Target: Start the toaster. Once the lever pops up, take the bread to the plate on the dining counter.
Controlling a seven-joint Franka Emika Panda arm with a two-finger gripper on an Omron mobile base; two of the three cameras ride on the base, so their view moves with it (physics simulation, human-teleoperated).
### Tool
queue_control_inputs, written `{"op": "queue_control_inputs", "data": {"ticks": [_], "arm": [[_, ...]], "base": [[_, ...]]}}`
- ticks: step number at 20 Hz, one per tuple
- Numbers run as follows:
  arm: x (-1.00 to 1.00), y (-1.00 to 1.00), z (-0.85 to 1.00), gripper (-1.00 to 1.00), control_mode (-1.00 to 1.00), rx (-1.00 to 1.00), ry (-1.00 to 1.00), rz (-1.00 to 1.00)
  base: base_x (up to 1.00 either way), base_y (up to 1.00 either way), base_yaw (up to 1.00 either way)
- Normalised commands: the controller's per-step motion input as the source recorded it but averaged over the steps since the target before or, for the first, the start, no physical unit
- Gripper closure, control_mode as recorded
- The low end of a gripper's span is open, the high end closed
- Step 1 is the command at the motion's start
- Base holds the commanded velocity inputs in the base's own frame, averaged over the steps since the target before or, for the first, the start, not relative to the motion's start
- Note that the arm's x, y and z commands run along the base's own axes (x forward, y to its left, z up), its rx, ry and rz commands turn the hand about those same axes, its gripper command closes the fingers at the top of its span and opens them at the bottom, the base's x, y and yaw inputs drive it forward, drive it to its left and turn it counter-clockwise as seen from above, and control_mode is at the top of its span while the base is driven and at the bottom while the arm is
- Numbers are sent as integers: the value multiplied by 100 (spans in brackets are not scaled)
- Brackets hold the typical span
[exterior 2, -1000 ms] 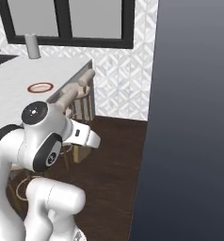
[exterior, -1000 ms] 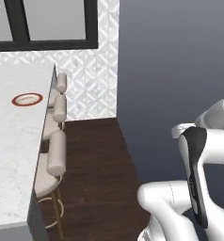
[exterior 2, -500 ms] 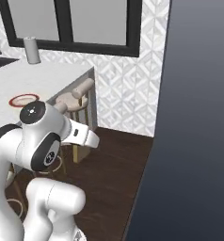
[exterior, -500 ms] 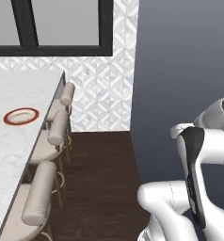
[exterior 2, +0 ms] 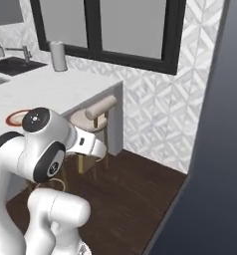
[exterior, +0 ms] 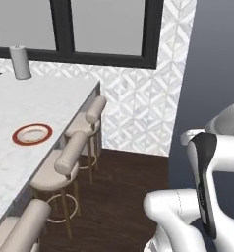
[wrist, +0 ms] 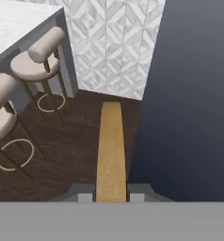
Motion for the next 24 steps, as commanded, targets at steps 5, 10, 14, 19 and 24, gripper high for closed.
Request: {"op": "queue_control_inputs", "data": {"ticks": [5, 10, 14, 19, 24], "arm": [[0, 0, 0, 100, 100, 0, 0, 0], [0, 0, 0, 100, 100, 0, 0, 0], [0, 0, 0, 100, 100, 0, 0, 0], [0, 0, 0, 100, 100, 0, 0, 0], [0, 0, 0, 100, 100, 0, 0, 0]], "base": [[100, -24, 62], [79, -27, 70], [28, -13, 85], [10, -4, 92], [28, -32, 76]]}}
